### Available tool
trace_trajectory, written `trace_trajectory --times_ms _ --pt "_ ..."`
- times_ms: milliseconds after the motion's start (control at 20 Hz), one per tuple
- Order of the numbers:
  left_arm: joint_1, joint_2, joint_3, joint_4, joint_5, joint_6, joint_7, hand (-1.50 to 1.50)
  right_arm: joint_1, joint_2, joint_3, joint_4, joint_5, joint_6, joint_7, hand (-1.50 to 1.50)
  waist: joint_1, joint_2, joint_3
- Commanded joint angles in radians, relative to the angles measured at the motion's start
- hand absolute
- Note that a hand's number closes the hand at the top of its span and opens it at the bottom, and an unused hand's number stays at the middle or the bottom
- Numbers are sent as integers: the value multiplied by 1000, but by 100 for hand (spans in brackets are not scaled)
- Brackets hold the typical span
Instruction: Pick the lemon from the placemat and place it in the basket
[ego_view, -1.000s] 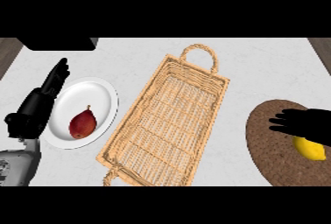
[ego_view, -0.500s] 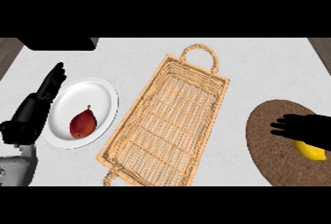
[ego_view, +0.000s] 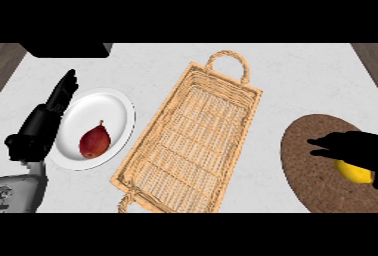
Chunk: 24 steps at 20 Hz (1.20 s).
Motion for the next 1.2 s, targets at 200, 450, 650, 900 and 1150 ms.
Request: trace_trajectory --times_ms 200,450,650,900,1150 --pt "-44 31 49 13 10 -44 15 0 -20 65 -11 144 56 -78 -63 150 3 3 2" --pt "-2 -49 -21 -79 -38 4 63 0 -62 58 -32 133 67 -83 -128 150 3 1 2" --pt "34 -18 18 -20 -23 -23 -10 0 21 142 -94 42 31 -60 66 150 -17 -4 0" --pt "67 7 81 -24 -18 13 45 0 123 193 -431 169 -132 -64 419 150 -159 -34 1" --pt "96 3 78 -48 -19 12 19 0 208 323 -556 -2 -160 -203 710 150 -119 -31 -4"
